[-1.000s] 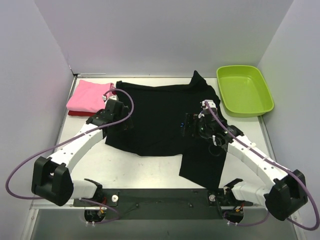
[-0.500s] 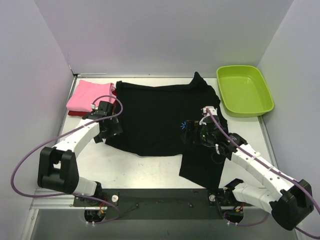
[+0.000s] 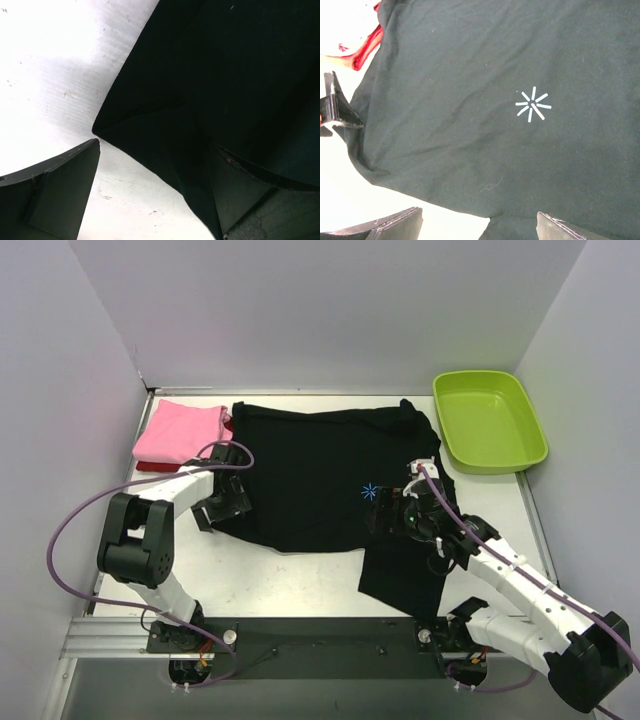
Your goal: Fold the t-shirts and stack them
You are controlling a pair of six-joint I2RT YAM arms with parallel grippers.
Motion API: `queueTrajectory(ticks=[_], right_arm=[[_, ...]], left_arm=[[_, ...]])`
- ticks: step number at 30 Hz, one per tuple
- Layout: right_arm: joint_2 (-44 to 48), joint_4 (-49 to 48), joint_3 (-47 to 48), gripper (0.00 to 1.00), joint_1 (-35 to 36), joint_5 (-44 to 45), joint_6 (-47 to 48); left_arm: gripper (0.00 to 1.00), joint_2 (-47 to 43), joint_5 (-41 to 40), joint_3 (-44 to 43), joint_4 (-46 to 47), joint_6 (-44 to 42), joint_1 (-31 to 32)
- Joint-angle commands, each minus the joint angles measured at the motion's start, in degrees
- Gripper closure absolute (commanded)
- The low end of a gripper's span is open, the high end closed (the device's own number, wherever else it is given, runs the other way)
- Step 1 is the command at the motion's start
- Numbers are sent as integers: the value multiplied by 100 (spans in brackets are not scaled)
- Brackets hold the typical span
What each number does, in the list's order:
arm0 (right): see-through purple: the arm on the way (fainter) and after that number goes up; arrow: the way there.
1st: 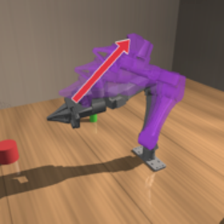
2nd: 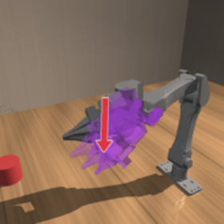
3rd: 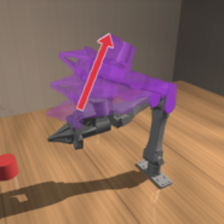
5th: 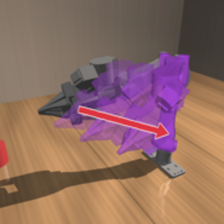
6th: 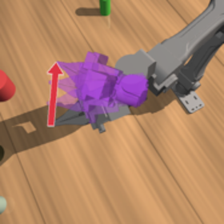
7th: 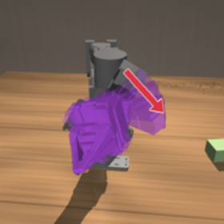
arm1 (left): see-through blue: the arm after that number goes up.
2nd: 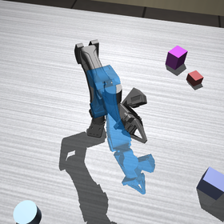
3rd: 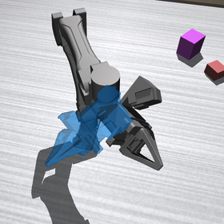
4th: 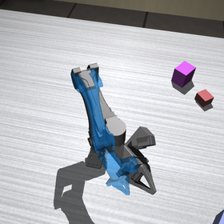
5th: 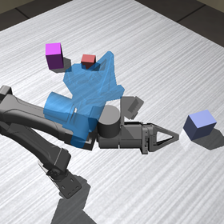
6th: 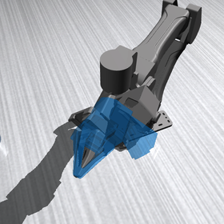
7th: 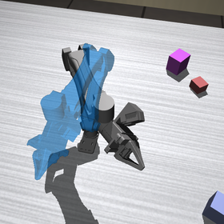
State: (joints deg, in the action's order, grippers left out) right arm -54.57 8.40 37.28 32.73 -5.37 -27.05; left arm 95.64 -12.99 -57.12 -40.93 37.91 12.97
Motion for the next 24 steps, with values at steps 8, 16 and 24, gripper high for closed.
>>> queueTrajectory(ticks=[8,16,24], right_arm=[[-36,-172,-28,3,49,9,-29],[-45,-252,-98,4,58,-87,-134],[86,-295,-247,5,58,-131,-213]], left_arm=[[3,-202,7,-519,-47,15,-14],[2,-440,-54,-203,-91,-91,-23],[3,-344,-230,-115,-275,-161,-32]])
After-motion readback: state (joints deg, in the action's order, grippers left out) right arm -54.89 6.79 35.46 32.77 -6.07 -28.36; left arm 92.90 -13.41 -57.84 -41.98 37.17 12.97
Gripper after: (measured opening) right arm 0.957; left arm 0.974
